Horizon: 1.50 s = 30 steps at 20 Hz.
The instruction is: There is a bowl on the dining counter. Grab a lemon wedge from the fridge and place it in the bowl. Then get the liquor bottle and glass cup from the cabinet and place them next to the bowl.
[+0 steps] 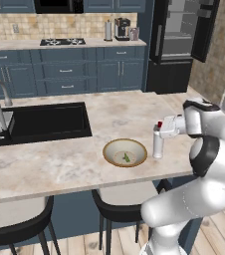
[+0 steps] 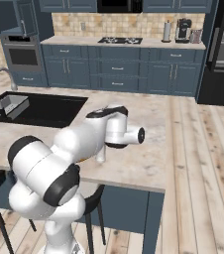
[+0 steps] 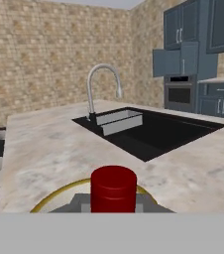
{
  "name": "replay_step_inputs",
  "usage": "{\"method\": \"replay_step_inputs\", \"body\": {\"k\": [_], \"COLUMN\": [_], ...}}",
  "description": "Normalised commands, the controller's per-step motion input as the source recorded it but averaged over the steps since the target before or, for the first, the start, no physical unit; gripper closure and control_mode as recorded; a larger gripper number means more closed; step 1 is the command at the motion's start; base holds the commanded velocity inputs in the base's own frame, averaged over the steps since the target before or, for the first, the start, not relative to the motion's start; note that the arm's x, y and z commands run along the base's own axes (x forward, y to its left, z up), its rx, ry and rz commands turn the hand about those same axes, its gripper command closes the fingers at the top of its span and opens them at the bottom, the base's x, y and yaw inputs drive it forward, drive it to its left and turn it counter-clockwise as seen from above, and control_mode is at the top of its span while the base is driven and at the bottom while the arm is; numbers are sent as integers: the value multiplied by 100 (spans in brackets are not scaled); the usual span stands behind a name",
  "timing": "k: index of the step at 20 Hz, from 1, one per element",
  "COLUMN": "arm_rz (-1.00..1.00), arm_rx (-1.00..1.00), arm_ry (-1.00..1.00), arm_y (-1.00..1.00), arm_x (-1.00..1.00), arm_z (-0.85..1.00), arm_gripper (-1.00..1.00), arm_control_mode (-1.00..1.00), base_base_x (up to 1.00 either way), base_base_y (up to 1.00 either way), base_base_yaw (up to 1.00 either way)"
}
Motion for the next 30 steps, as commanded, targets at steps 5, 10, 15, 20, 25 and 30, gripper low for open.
{"method": "replay_step_inputs", "body": {"k": [5, 10, 15, 20, 25, 30], "arm_rz": [0, 0, 0, 0, 0, 0], "arm_rx": [0, 0, 0, 0, 0, 0], "arm_ry": [-3, -5, -1, 0, 0, 0], "arm_y": [0, 0, 0, 0, 0, 0], "arm_x": [23, 22, 23, 25, 24, 21], "arm_z": [-12, -10, -13, -16, -17, -18], "arm_gripper": [100, 100, 100, 100, 100, 100], "arm_control_mode": [-100, -100, -100, -100, -100, -100], "base_base_x": [0, 0, 0, 0, 0, 0], "base_base_y": [0, 0, 0, 0, 0, 0], "base_base_yaw": [0, 0, 0, 0, 0, 0]}}
